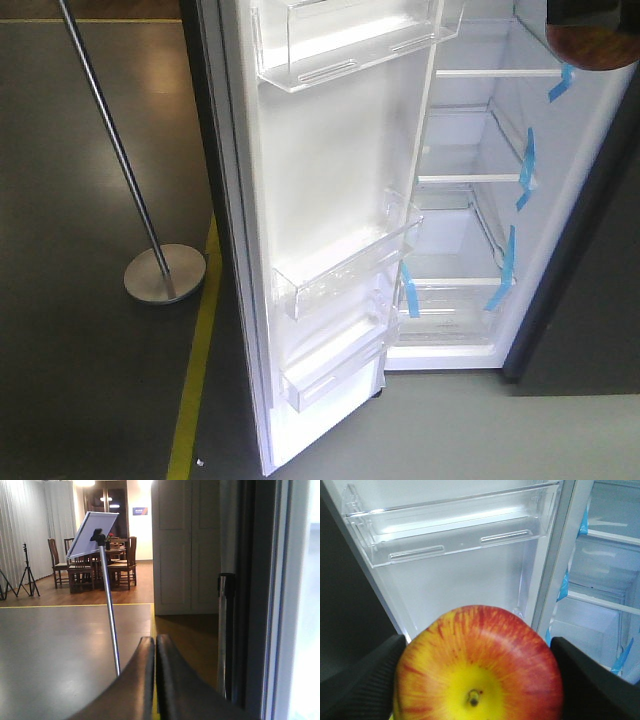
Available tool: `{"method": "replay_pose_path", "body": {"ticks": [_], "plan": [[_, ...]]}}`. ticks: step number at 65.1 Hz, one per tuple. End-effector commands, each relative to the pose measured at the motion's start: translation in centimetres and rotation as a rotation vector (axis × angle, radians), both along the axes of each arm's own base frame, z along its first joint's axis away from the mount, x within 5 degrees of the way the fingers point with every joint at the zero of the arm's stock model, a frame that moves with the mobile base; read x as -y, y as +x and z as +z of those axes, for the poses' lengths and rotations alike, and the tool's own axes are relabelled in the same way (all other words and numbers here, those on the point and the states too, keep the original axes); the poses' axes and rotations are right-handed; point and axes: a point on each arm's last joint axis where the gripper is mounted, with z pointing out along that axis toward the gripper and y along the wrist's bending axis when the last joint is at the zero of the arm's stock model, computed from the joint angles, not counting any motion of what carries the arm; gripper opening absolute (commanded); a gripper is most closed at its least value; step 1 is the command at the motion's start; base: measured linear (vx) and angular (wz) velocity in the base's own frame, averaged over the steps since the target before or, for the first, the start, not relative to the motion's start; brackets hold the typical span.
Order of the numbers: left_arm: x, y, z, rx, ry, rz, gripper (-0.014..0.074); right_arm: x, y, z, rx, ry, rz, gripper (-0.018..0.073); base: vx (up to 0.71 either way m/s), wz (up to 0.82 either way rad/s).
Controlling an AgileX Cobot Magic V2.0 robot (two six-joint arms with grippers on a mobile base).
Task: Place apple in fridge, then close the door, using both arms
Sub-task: 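Move close to the fridge interior, apple held near the door bins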
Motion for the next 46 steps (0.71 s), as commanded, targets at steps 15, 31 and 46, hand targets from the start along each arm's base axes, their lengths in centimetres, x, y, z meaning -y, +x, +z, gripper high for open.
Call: {"method": "replay_pose_path", "body": {"ticks": [15,31,46], "plan": [[-0.04,-0.35,1.39,0.111,-0.01,0.002,-0.0007,0.07,-1.0,2.24,0.126,0.029,-0.017,0.0262,0.11,0.03],[-0.04,-0.35,1.39,0.111,-0.01,0.002,-0.0007,0.07,-1.0,2.24,0.126,0.029,-0.017,0.0262,0.1,0.02],[-0.04,-0.35,1.39,0.111,-0.01,0.002,-0.0007,0.07,-1.0,2.24,0.126,0.029,-0.017,0.0262,0.09,0.0]]}}
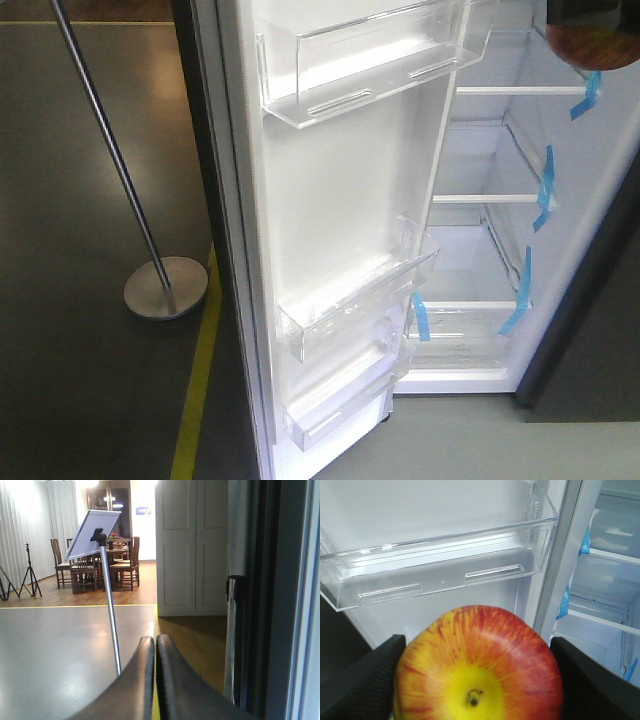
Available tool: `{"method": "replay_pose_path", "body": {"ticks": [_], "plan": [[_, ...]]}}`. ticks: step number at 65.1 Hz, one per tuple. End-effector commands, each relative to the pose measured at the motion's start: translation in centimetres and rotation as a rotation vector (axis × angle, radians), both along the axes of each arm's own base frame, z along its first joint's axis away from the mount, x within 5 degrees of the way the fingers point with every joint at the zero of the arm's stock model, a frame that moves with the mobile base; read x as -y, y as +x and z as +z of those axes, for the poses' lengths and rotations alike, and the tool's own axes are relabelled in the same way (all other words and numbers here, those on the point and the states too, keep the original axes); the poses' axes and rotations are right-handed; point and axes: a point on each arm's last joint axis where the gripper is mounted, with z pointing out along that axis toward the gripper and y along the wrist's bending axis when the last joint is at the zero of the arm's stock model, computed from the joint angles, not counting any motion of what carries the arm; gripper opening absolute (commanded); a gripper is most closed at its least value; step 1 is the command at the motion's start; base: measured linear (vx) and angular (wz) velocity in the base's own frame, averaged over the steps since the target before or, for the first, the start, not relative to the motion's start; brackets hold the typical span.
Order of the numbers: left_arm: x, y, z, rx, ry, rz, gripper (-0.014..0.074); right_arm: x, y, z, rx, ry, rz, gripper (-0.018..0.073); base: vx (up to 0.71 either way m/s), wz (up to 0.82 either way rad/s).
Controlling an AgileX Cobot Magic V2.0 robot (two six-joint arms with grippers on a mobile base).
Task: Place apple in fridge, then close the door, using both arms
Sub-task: 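Move close to the fridge interior, apple held near the door bins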
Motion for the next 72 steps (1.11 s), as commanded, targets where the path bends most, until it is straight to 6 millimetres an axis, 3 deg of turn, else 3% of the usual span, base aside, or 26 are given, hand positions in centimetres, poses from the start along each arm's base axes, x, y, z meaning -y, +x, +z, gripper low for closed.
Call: {"method": "replay_pose_path", "body": {"ticks": [1,72], "plan": [[-0.04,-0.35,1.39,0.111,-0.01,0.002,-0.0007,0.07,-1.0,2.24,0.126,0.029,-0.017,0.0262,0.08,0.0],[-0.04,-0.35,1.39,0.111,-0.01,0.002,-0.0007,0.07,-1.0,2.24,0.126,0.03,-0.018,0.0262,0.06,-0.01]]}}
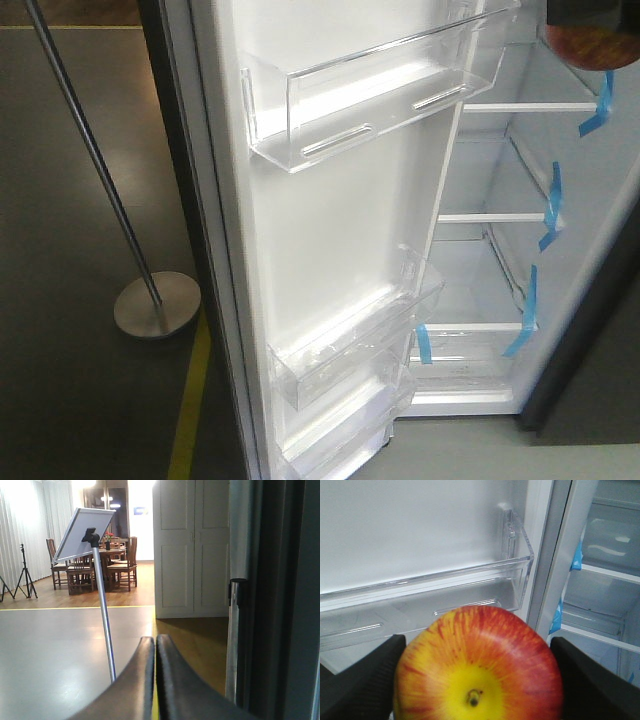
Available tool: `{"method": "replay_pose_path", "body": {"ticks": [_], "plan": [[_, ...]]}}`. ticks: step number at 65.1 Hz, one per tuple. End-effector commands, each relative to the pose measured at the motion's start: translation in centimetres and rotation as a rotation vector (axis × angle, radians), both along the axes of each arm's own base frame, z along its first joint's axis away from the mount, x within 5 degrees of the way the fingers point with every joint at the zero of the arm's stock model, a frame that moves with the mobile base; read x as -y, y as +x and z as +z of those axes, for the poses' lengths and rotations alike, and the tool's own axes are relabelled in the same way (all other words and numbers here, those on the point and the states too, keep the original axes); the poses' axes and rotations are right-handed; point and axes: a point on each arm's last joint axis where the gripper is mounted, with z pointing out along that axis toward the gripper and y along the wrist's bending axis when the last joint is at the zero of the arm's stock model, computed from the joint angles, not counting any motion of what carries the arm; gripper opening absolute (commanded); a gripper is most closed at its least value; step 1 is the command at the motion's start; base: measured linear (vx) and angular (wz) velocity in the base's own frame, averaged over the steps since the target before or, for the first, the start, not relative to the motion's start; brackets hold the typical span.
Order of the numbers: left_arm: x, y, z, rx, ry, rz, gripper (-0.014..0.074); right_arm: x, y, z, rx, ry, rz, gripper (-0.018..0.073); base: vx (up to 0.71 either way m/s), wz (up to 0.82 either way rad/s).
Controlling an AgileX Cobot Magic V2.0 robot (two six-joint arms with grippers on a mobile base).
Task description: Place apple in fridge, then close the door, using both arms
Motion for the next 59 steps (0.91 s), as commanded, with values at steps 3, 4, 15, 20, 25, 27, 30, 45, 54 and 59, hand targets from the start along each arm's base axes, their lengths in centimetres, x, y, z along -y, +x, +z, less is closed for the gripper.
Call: {"method": "replay_pose_path", "body": {"ticks": [3,4,15,20,25,27,30,45,54,59], "plan": [[-0.04,-0.35,1.39,0.111,-0.01,0.002,-0.0007,0.07,-1.0,2.24,0.126,0.03,-0.018,0.0262,0.03,-0.01],[-0.04,-0.35,1.39,0.111,-0.01,0.002,-0.0007,0.07,-1.0,2.24,0.126,0.031,-0.018,0.0262,0.03,-0.01],[-0.04,-0.35,1.39,0.111,-0.01,0.002,-0.0007,0.07,-1.0,2.24,0.126,0.031,-0.018,0.0262,0.03,-0.02],[-0.04,-0.35,1.39,0.111,-0.01,0.002,-0.0007,0.07,-1.0,2.24,0.126,0.031,-0.018,0.0262,0.02,-0.02],[-0.04,-0.35,1.39,0.111,-0.01,0.002,-0.0007,0.07,-1.0,2.24,0.126,0.031,-0.018,0.0262,0.02,-0.01],[-0.04,-0.35,1.39,0.111,-0.01,0.002,-0.0007,0.07,-1.0,2.24,0.126,0.031,-0.018,0.0262,0.02,-0.02],[-0.04,-0.35,1.39,0.111,-0.01,0.002,-0.0007,0.07,-1.0,2.24,0.126,0.031,-0.018,0.0262,0.02,-0.02],[-0.04,-0.35,1.39,0.111,-0.01,0.002,-0.0007,0.07,-1.0,2.24,0.126,0.031,-0.018,0.0262,0.02,-0.02],[-0.04,-0.35,1.39,0.111,-0.01,0.002,-0.0007,0.07,-1.0,2.24,0.126,0.031,-0.018,0.0262,0.01,-0.01],[-0.04,-0.35,1.39,0.111,-0.01,0.002,-0.0007,0.07,-1.0,2.24,0.126,0.031,-0.018,0.0262,0.01,-0.01]]}}
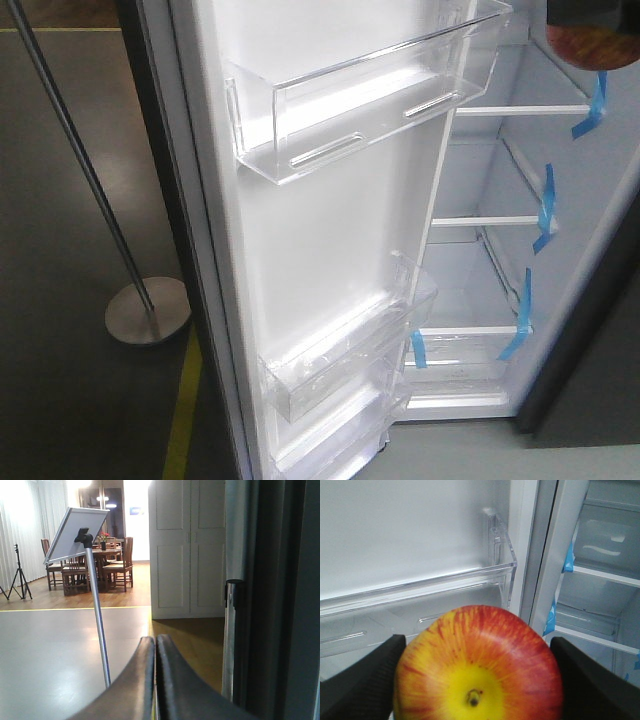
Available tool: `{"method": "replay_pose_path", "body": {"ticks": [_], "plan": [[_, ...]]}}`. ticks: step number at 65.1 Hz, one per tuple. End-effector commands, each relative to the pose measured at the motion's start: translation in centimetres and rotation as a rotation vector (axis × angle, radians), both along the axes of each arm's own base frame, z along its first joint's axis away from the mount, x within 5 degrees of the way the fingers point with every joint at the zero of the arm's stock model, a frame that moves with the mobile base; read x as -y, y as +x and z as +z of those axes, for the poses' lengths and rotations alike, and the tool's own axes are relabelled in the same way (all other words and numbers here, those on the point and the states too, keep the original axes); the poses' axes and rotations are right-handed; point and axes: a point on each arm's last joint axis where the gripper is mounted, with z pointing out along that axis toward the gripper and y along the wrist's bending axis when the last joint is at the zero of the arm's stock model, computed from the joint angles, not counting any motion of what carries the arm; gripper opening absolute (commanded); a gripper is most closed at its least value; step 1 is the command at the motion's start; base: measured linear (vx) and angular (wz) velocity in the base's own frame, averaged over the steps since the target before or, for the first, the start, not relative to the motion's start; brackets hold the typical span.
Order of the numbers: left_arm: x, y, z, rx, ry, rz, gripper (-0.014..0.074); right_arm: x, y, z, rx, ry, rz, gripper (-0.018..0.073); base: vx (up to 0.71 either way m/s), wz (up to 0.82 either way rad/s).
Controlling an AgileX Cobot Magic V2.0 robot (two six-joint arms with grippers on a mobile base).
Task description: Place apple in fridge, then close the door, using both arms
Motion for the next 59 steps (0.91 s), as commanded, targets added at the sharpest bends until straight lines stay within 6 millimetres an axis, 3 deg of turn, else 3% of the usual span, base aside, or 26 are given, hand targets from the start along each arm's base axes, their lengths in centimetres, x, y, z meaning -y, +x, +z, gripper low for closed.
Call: {"method": "replay_pose_path", "body": {"ticks": [1,59], "plan": [[-0.04,-0.35,1.39,0.111,-0.01,0.002,-0.0007,0.07,-1.0,2.24,0.126,0.031,-0.018,0.0262,0.01,-0.01],[-0.04,-0.35,1.39,0.111,-0.01,0.002,-0.0007,0.07,-1.0,2.24,0.125,0.032,-0.018,0.0262,0.0,-0.01]]}}
